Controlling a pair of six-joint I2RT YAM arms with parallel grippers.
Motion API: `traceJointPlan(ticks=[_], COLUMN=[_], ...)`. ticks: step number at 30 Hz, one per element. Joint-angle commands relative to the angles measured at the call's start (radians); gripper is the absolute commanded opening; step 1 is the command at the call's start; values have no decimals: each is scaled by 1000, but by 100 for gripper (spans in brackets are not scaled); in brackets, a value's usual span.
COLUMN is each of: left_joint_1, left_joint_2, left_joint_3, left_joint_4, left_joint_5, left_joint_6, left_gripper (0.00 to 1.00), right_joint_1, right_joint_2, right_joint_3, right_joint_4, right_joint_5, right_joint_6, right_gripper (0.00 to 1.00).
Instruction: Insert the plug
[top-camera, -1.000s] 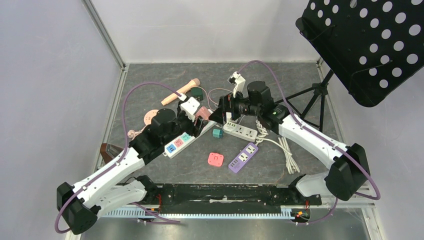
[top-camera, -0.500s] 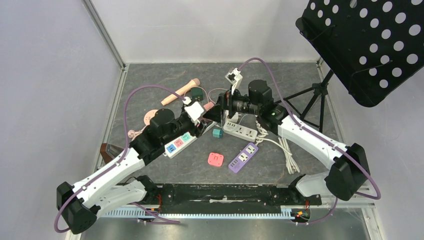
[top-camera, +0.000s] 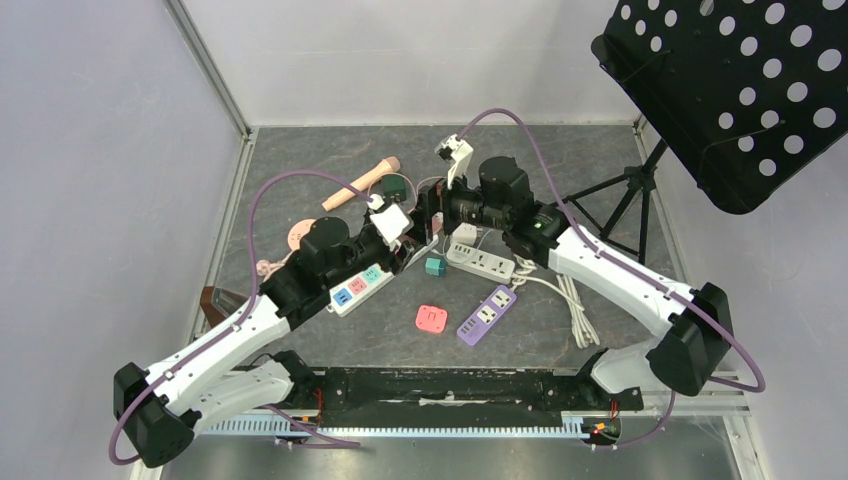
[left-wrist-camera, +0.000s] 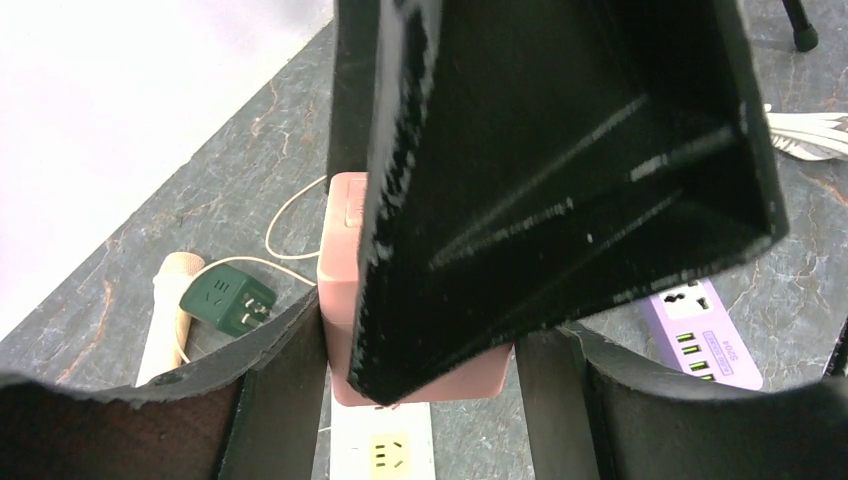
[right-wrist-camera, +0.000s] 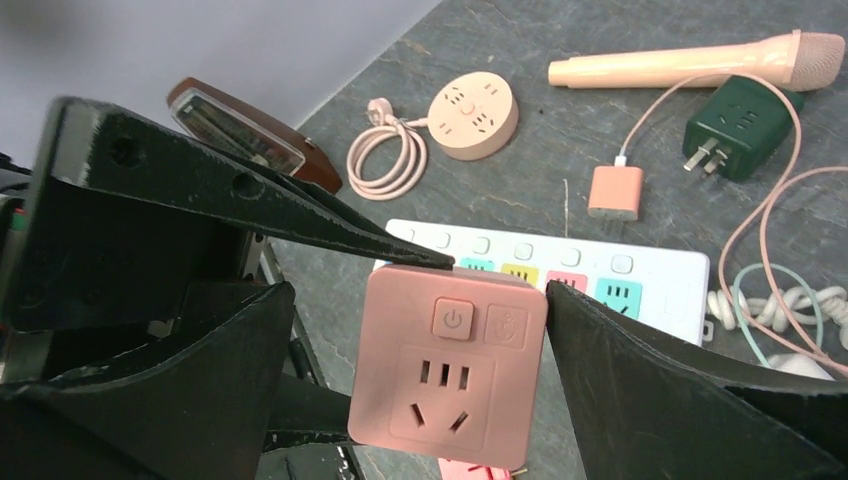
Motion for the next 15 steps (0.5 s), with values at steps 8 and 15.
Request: traceJointPlan(ticks=[8, 15], left_joint_1=[-1, -1], left_joint_2=[-35, -47], left_joint_3=[32, 17], left_joint_4=[114, 150], left_joint_5=[-71, -72], left_joint_6=[58, 27], left_gripper=[2, 2], right_joint_1=[61, 89], right_joint_2=[24, 78], right_joint_3=[59, 125], right_joint_4=[-145, -177], right_joint_5=[212, 158], right_joint_6=[-74, -99], right_gripper=[84, 58])
